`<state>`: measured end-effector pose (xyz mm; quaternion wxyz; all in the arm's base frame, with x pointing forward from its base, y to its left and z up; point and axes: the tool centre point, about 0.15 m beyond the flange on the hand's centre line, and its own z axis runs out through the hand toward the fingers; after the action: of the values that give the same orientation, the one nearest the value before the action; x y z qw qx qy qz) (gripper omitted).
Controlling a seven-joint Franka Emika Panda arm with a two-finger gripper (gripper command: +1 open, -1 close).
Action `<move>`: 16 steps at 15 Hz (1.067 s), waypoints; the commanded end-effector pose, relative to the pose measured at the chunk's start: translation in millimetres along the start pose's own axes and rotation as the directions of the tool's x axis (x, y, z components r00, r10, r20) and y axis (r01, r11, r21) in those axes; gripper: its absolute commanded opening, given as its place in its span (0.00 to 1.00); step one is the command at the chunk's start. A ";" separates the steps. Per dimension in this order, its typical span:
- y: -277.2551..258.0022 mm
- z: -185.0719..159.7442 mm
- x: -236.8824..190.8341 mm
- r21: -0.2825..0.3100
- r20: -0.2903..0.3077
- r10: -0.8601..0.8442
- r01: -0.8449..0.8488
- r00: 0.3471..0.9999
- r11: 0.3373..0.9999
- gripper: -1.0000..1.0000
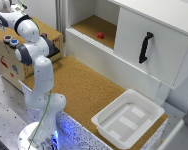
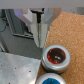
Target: Turn on the red light lamp
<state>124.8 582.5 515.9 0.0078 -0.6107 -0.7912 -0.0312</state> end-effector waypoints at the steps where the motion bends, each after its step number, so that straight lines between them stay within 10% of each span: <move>1: 39.3 24.8 40.3 0.125 0.161 0.003 -0.023 0.987 0.992 0.00; 10: 54.5 71.6 32.0 0.158 0.150 0.019 -0.043 0.988 0.987 0.00; 16: 41.5 -11.8 22.1 0.031 0.153 0.052 -0.057 0.987 0.998 0.00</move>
<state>151.3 599.4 467.5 0.0164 -0.6230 -0.7821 0.0029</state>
